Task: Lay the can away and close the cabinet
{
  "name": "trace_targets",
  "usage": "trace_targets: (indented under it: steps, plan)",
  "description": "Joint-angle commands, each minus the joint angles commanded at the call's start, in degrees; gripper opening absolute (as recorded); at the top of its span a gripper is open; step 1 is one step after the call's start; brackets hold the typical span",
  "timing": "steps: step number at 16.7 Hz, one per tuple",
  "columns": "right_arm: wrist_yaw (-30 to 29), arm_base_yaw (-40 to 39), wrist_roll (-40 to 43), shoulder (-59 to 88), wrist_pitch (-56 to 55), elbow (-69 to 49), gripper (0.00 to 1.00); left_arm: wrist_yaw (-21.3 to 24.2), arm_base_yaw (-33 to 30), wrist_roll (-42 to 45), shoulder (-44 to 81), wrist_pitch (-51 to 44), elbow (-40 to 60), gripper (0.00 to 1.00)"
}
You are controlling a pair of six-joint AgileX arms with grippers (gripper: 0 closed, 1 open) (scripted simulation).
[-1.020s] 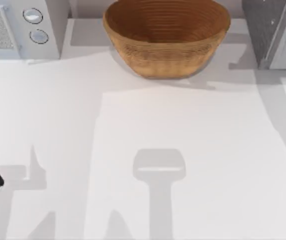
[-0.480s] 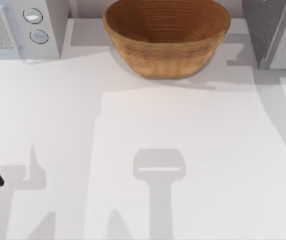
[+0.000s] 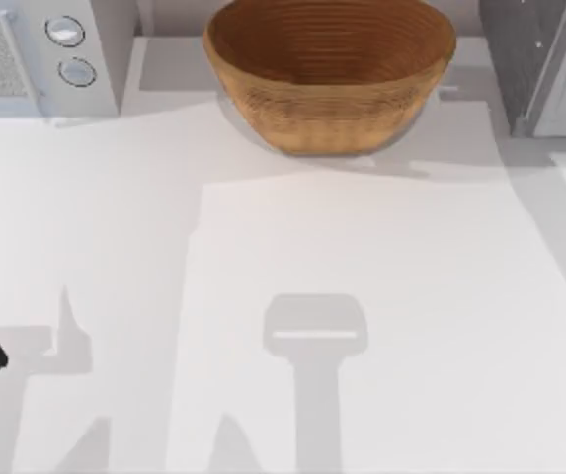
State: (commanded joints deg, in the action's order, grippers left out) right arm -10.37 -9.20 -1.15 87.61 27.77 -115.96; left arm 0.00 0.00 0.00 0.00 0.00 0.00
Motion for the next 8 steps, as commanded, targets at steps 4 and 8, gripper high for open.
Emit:
trace_targets:
  steps: [4, 8]
  plan:
    - [0.85, 1.07, 0.1, 10.38, 3.76, -13.24, 0.0, 0.0, 0.0, 0.0, 0.0, 0.0, 0.0, 1.0]
    - [1.89, 2.15, 0.18, 20.21, 7.12, -26.47, 0.0, 0.0, 0.0, 0.0, 0.0, 0.0, 0.0, 1.0]
